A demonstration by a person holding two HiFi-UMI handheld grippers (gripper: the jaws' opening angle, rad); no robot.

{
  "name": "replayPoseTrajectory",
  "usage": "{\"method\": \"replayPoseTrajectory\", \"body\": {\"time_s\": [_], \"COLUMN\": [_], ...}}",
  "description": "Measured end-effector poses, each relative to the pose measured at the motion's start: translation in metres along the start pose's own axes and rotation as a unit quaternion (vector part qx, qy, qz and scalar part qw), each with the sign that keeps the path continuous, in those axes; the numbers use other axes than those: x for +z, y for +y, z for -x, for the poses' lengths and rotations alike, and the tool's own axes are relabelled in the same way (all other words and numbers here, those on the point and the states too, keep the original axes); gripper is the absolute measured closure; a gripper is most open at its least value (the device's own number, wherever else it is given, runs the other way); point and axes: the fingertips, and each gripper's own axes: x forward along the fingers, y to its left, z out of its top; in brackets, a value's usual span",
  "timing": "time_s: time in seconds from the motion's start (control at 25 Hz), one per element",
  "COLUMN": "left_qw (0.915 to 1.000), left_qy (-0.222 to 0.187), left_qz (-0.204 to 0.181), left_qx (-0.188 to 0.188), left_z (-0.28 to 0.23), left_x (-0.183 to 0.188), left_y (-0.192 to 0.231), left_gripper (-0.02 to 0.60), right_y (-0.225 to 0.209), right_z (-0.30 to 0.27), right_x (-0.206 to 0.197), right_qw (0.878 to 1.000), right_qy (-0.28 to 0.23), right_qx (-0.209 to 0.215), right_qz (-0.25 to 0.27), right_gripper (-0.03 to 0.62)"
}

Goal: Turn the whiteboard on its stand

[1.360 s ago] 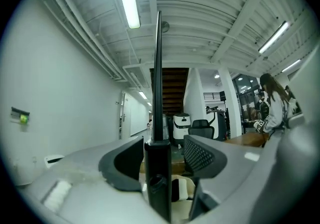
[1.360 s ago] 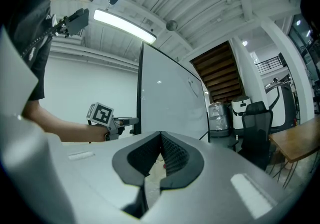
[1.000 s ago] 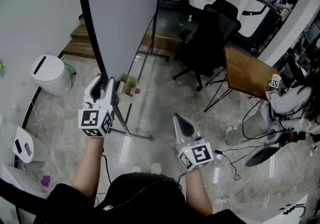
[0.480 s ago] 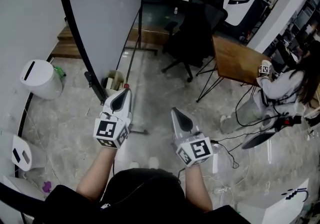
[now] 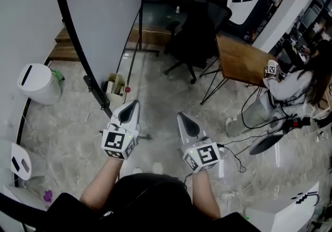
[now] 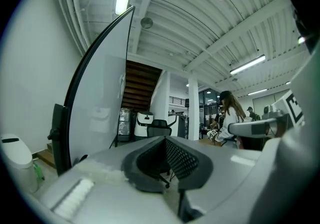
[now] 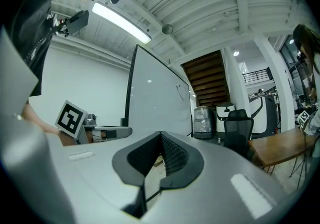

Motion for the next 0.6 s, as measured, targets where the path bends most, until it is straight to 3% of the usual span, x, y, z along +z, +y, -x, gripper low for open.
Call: {"method": "replayPoseTrajectory", "body": {"time_s": [0.6], "left_qw": [0.9994], "left_qy": [0.005], "left_qz": [0.005], "left_qx": [0.034], "left_z": [-0.002], "left_x": [0.002], "left_y": [0.031], "left_gripper": [0.578], "right_y": [0.001], "right_z": [-0.026], "right_x": [-0.002], "right_qw": [1.000], "right_qy": [0.007], "right_qx": [0.025], "right_qz": [0.003], "right_gripper": [0.588]}}
